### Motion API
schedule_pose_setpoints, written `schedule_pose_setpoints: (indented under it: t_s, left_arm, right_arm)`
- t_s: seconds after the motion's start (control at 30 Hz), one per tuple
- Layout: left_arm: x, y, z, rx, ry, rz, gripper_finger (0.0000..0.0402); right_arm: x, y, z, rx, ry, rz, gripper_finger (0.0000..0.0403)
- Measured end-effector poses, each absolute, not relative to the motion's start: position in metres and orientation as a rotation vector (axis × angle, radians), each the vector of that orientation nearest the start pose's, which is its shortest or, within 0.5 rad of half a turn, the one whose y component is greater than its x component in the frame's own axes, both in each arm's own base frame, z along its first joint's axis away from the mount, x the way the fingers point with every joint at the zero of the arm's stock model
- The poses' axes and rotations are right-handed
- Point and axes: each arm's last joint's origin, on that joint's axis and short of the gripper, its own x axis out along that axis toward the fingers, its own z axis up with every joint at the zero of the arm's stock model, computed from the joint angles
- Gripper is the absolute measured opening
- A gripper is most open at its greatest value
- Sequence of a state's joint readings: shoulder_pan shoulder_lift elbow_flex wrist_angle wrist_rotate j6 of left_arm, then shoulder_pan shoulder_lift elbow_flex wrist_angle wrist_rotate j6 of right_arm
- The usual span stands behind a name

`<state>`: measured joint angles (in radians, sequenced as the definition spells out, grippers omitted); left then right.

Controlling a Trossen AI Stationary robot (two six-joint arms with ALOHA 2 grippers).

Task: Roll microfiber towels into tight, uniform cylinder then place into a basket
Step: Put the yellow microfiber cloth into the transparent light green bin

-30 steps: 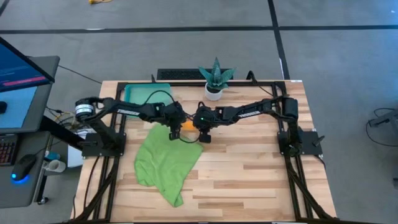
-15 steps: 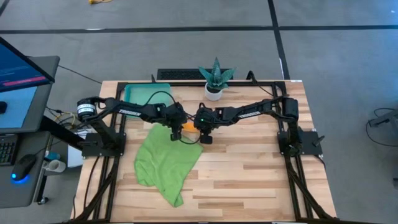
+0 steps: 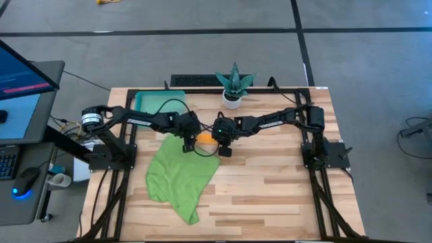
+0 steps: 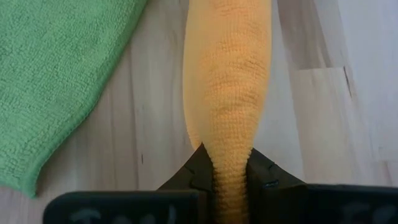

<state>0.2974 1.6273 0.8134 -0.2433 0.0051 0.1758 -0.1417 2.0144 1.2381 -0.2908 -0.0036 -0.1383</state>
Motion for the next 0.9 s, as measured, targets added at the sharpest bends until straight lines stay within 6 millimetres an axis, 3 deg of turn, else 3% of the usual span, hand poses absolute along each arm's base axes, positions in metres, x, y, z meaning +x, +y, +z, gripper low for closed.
schedule_pose_setpoints:
  t_s: [0.23,0.4,0.57,0.9]
  left_arm:
    - [0.274,0.083,0.179,0.058,0.954,0.158,0.0197]
    - [0.287,0.077,0.189,0.092,0.799,0.119,0.0195]
    - [0.305,0.075,0.176,0.138,0.738,0.095,0.0195]
    - [0.326,0.076,0.140,0.118,0.801,0.017,0.0195]
  right_arm:
    - [0.393,-0.056,0.128,-0.046,1.068,-0.052,0.0056]
    - [0.393,-0.055,0.128,-0.049,1.068,-0.049,0.0056]
    - [0.393,-0.055,0.128,-0.050,1.067,-0.049,0.0056]
    - [0.393,-0.055,0.128,-0.050,1.067,-0.048,0.0056]
